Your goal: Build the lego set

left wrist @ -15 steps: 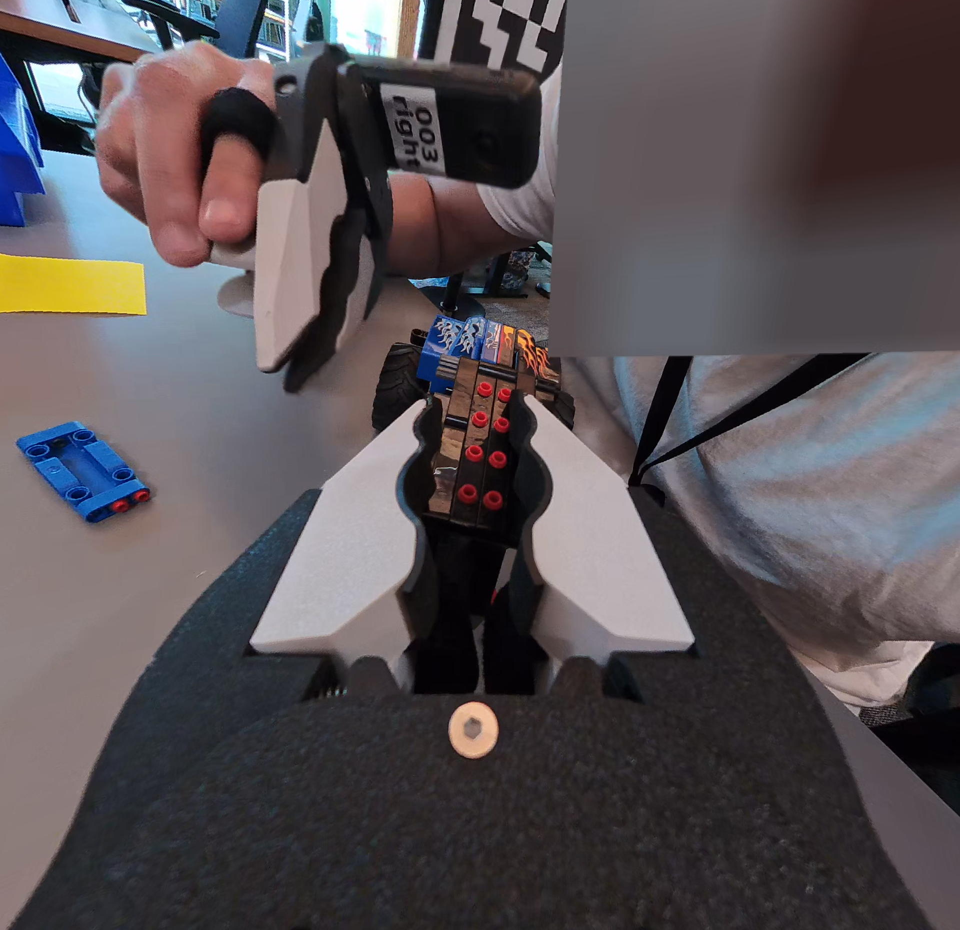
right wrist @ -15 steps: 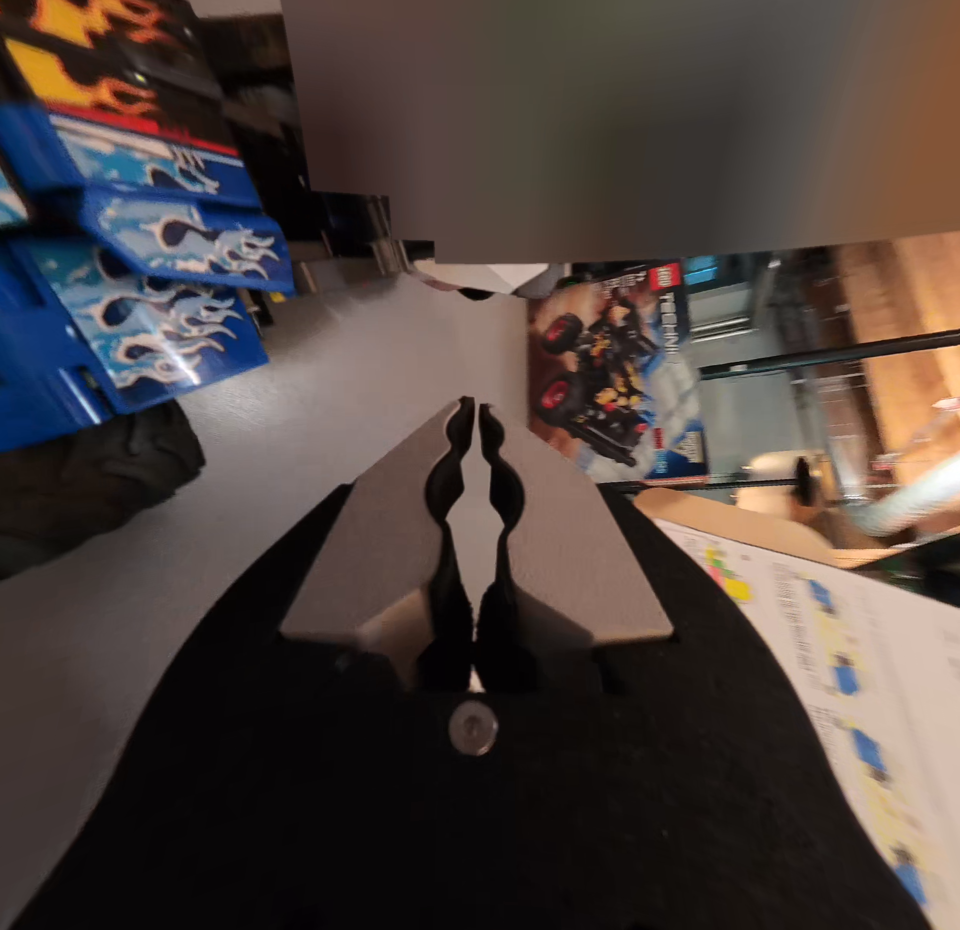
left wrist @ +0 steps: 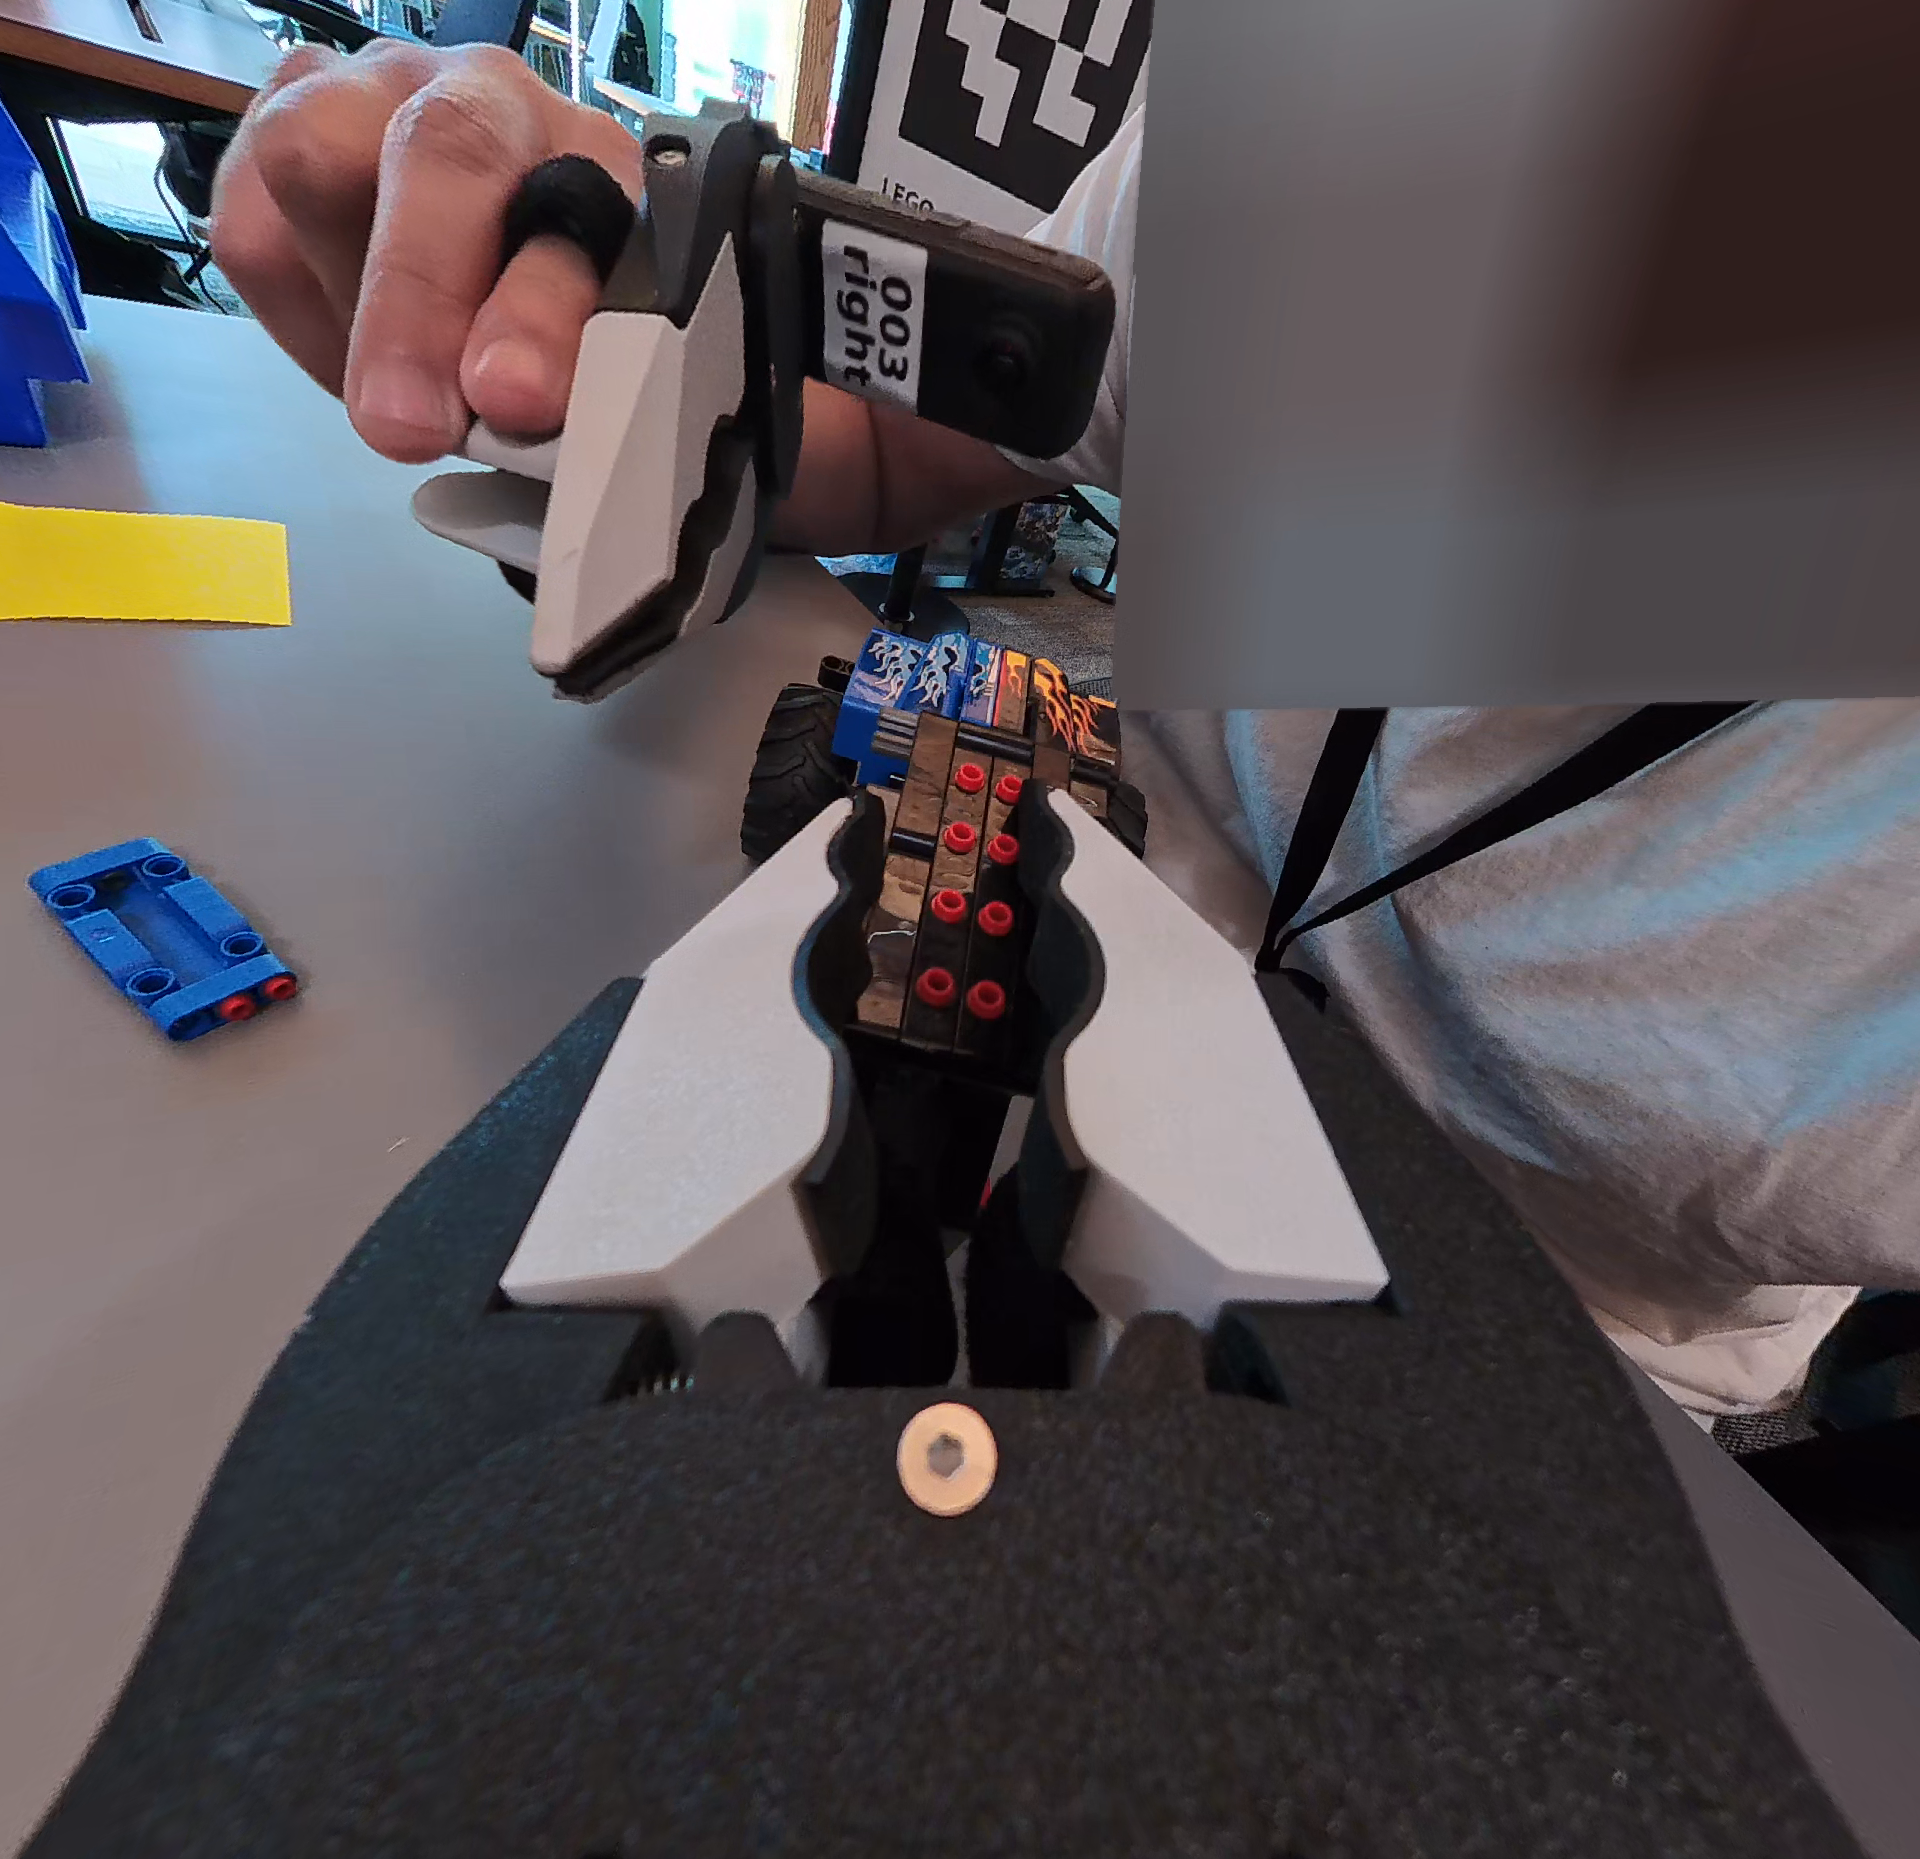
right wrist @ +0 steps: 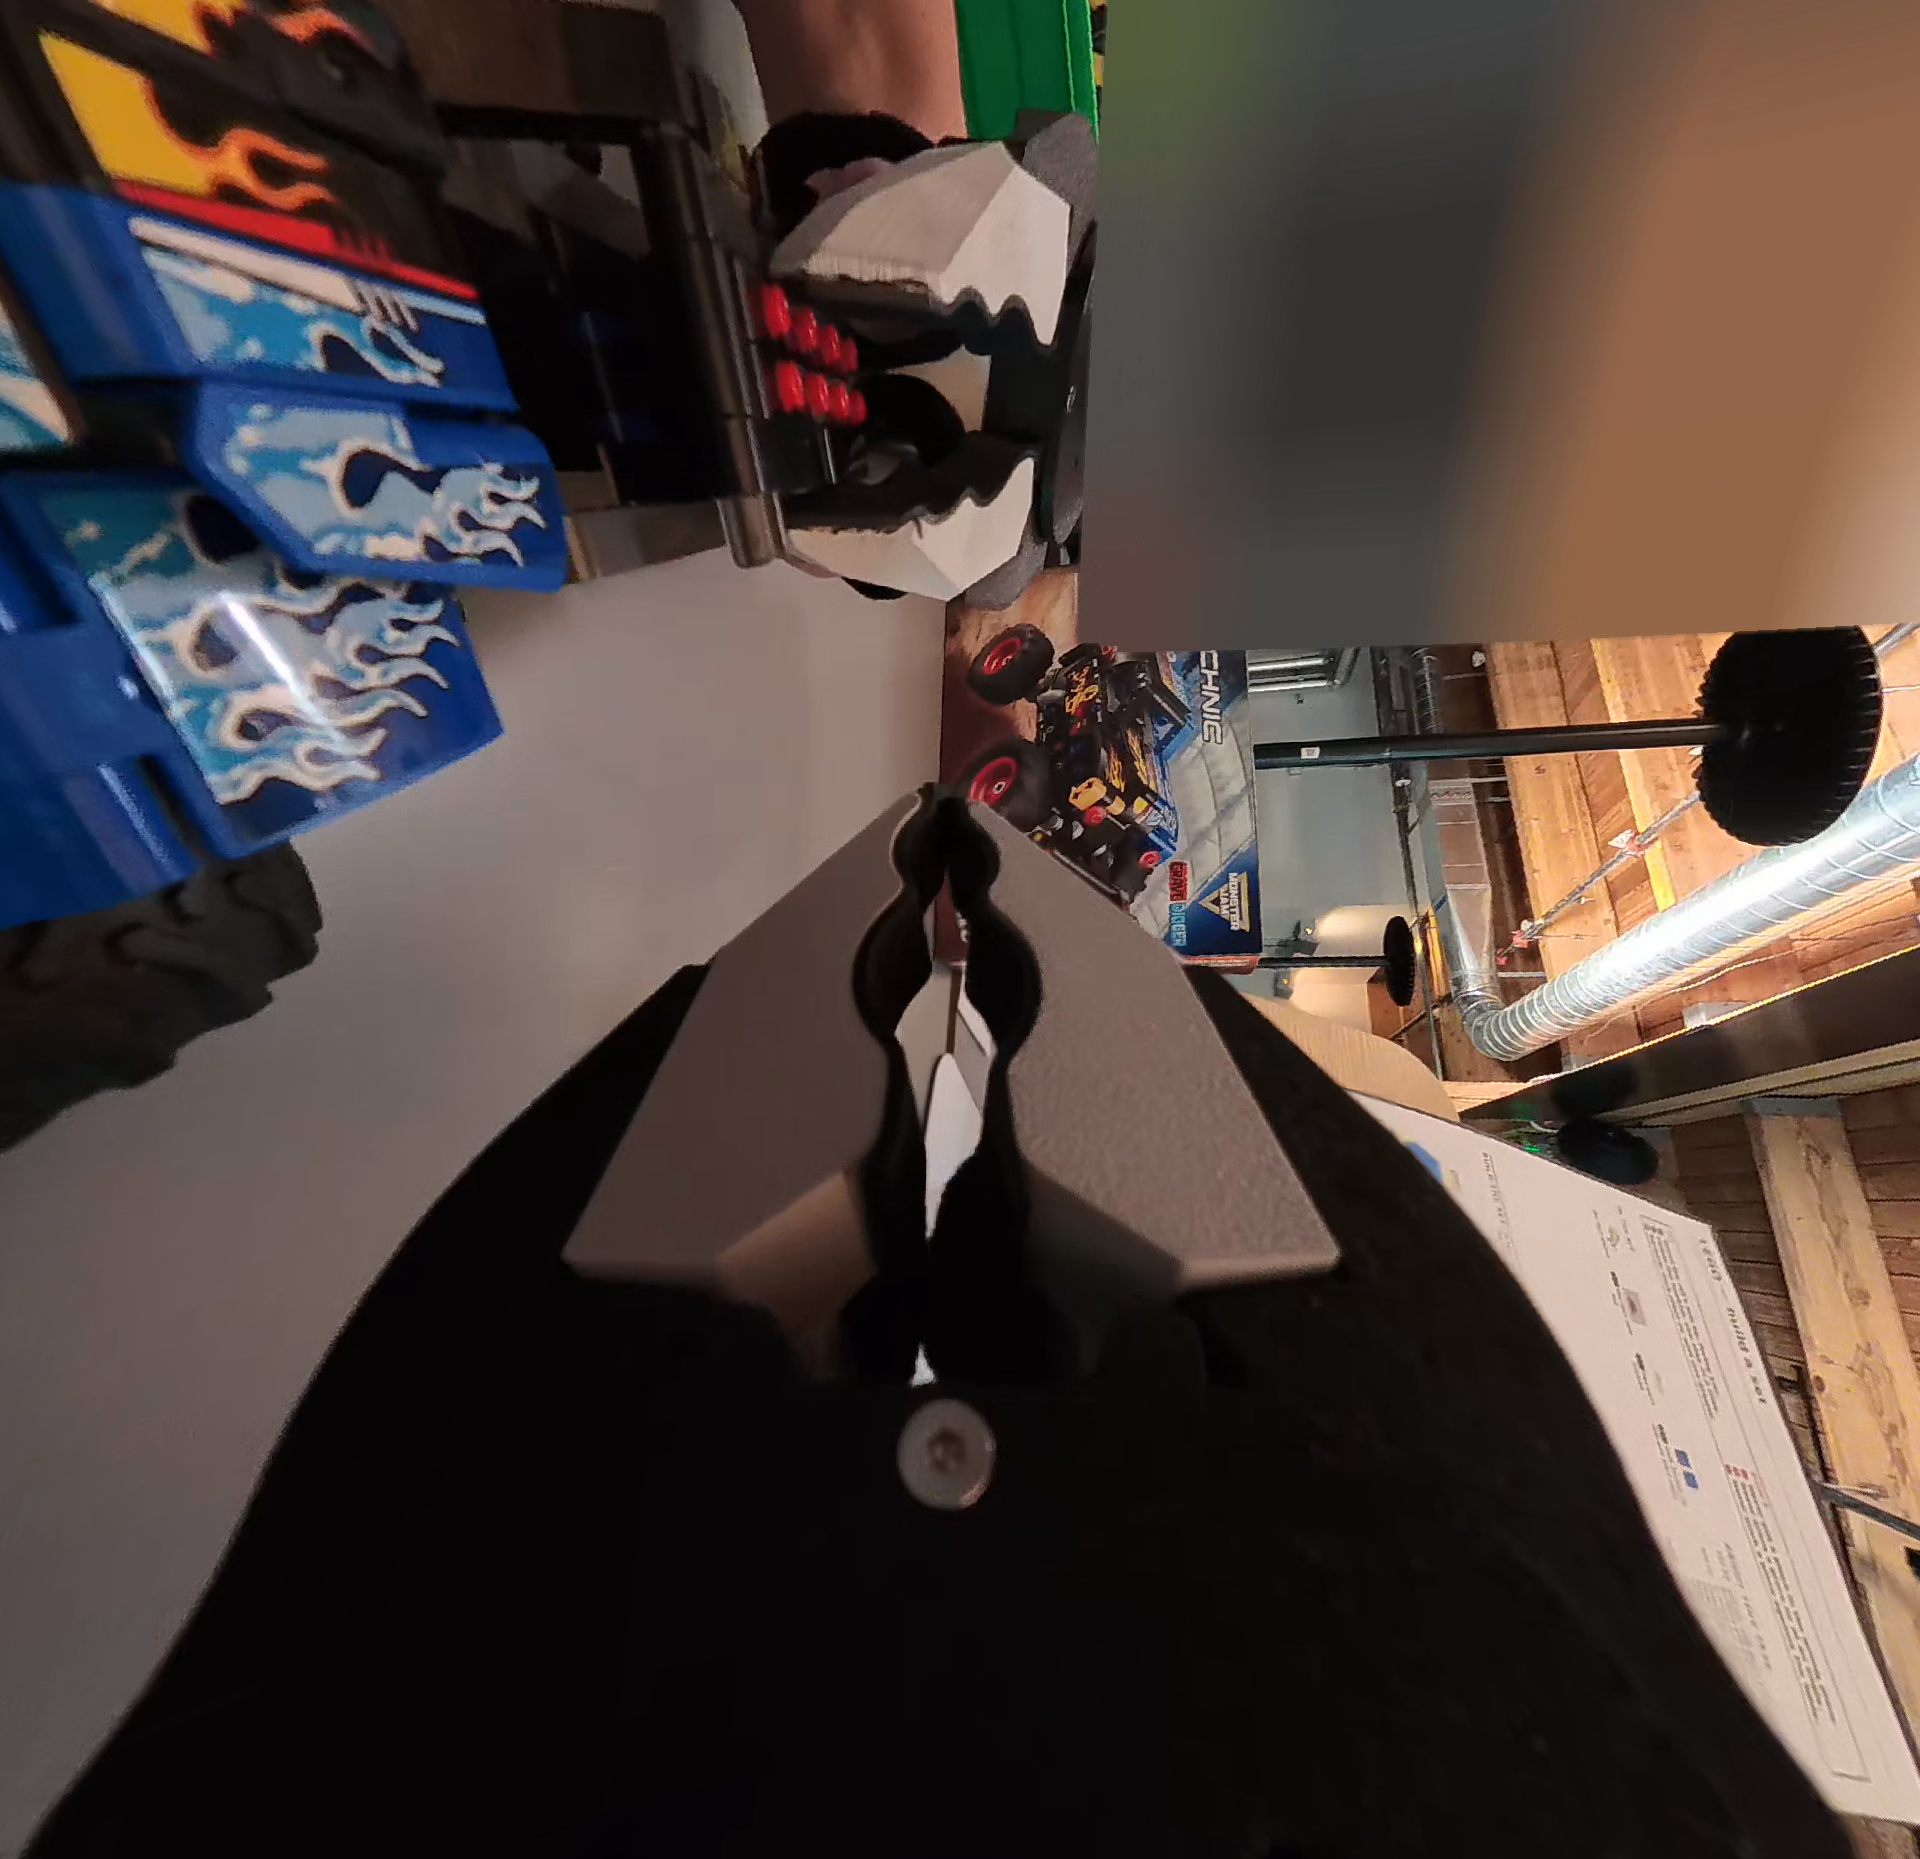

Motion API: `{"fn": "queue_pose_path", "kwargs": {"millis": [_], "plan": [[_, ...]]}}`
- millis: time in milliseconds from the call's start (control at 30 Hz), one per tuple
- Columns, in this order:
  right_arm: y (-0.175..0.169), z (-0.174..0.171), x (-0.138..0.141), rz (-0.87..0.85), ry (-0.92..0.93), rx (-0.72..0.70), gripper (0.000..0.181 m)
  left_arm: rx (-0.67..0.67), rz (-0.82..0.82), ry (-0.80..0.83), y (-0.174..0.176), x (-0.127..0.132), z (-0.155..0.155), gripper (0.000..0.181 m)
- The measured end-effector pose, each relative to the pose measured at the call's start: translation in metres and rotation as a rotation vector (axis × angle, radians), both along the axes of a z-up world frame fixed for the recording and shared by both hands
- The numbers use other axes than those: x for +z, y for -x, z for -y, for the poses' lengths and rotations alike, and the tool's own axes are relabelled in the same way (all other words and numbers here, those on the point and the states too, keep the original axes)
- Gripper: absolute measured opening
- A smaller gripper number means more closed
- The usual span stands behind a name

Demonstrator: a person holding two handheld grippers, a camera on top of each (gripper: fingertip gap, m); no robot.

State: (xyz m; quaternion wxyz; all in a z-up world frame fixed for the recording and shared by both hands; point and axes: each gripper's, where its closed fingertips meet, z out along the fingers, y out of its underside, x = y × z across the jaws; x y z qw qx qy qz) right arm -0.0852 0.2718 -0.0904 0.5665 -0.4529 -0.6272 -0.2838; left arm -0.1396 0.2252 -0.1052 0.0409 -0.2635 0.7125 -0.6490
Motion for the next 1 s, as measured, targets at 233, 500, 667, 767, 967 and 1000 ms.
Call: {"fn": "queue_pose_path", "kwargs": {"millis": [233,500,667,767,967,1000], "plan": [[0.002,0.002,-0.001,-0.028,0.04,-0.003,0.0,-0.001,-0.001,0.001,0.0,0.0,0.0,0.026],[0.002,0.001,0.004,-0.106,0.075,-0.025,0.0,-0.002,-0.003,0.002,0.0,0.0,0.0,0.026],[-0.001,-0.004,0.003,-0.034,-0.005,-0.053,0.0,-0.002,-0.003,0.003,0.0,0.0,0.0,0.026],[-0.007,-0.013,0.001,-0.081,0.006,-0.099,0.0,-0.002,-0.004,0.003,0.0,0.0,0.0,0.026],[-0.02,-0.03,0.007,-0.78,0.48,-0.106,0.021,-0.004,-0.011,0.008,0.0,0.0,0.0,0.026],[-0.018,-0.03,0.004,-0.873,0.607,-0.076,0.02,-0.004,-0.011,0.009,0.0,0.0,0.0,0.026]]}}
